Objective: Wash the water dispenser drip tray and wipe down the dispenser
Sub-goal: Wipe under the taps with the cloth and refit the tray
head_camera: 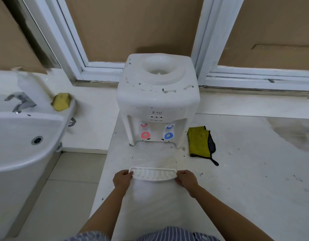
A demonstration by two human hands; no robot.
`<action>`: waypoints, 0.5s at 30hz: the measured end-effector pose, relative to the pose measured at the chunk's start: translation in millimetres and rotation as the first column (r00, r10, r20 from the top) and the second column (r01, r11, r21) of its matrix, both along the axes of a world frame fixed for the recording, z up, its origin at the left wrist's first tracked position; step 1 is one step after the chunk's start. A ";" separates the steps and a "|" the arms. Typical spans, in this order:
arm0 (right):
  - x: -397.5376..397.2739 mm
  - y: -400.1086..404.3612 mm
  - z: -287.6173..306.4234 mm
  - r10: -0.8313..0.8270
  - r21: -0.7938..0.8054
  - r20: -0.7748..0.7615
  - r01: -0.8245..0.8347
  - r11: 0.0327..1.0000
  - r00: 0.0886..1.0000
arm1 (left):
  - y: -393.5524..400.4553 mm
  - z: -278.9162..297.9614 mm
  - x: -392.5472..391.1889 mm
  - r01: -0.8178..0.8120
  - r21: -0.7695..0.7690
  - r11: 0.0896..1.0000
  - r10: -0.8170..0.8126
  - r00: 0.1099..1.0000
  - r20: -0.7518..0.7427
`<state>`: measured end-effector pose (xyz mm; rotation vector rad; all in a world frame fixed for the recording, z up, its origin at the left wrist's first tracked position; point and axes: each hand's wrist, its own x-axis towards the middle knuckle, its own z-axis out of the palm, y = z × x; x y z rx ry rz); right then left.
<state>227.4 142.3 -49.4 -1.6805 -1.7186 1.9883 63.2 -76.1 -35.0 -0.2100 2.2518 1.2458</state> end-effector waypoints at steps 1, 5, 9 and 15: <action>-0.3 0.5 0.9 0.005 0.000 0.000 -0.005 1.000 1.000 | 1.1 0.4 0.0 0.001 -0.007 1.000 -0.001 1.000 -0.010; 1.4 2.3 3.7 0.023 -0.002 -0.001 -0.023 1.000 1.000 | 4.9 1.6 -0.6 0.013 -0.069 0.998 -0.015 1.000 -0.028; 6.3 11.6 12.0 0.013 0.027 -0.001 -0.013 1.000 1.000 | 19.9 8.3 -0.8 -0.058 -0.159 0.986 0.039 0.992 -0.118; 12.4 49.2 28.6 -0.099 0.079 -0.037 0.102 0.992 0.994 | 74.6 29.9 10.0 0.101 0.027 0.995 -0.094 0.976 -0.195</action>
